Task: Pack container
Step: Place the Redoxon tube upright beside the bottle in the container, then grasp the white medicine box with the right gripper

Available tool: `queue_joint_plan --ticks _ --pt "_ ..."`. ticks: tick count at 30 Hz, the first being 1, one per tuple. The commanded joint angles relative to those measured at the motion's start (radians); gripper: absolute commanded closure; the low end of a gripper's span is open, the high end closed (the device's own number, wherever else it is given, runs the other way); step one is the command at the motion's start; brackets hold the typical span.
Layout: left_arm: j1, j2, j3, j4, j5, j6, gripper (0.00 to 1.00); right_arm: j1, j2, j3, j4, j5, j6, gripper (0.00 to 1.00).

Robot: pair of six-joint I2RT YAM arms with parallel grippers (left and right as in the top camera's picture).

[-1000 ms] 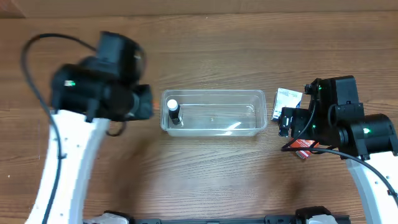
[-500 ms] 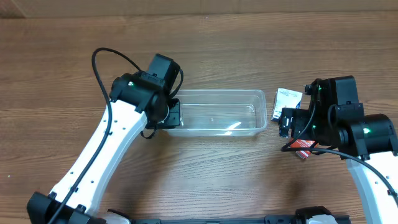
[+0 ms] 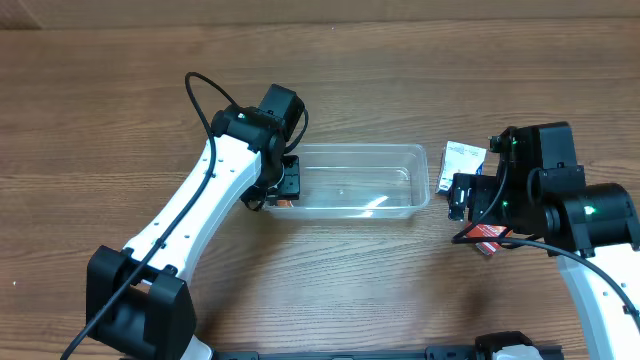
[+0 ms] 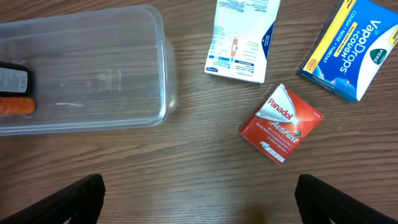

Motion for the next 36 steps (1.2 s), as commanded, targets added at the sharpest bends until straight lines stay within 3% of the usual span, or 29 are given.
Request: queue_joint_plan --ticks 1,7,12,15,17,24,28,36 --pt "-0.007 0.006 0.027 -0.026 -0.011 -0.006 0.42 -0.003 -0.006 0.027 0.003 -0.003 0.000 0.00" --pt "-0.006 -0.010 0.330 -0.229 -0.083 -0.006 0.41 -0.003 -0.006 0.027 0.007 -0.002 0.000 0.00" --pt "0.032 -0.111 0.494 -0.253 -0.115 -0.002 0.28 -0.003 0.026 0.106 0.051 0.068 0.059 0.00" --pt "0.099 -0.187 0.499 -0.266 -0.112 -0.002 0.24 -0.003 0.148 0.250 0.052 0.147 0.061 0.00" --pt "0.166 -0.220 0.499 -0.277 -0.111 -0.002 0.16 -0.027 0.268 0.322 0.064 0.157 0.076 0.00" --pt "0.241 -0.228 0.499 -0.289 -0.096 0.021 0.09 -0.167 0.609 0.330 0.101 0.074 0.045 0.00" --pt "0.241 -0.228 0.499 -0.279 -0.089 0.020 0.05 -0.171 0.747 0.320 0.106 0.042 0.014 0.00" --pt "0.241 -0.228 0.499 -0.278 -0.089 0.020 0.02 -0.158 0.844 0.320 0.097 0.016 -0.013 0.00"
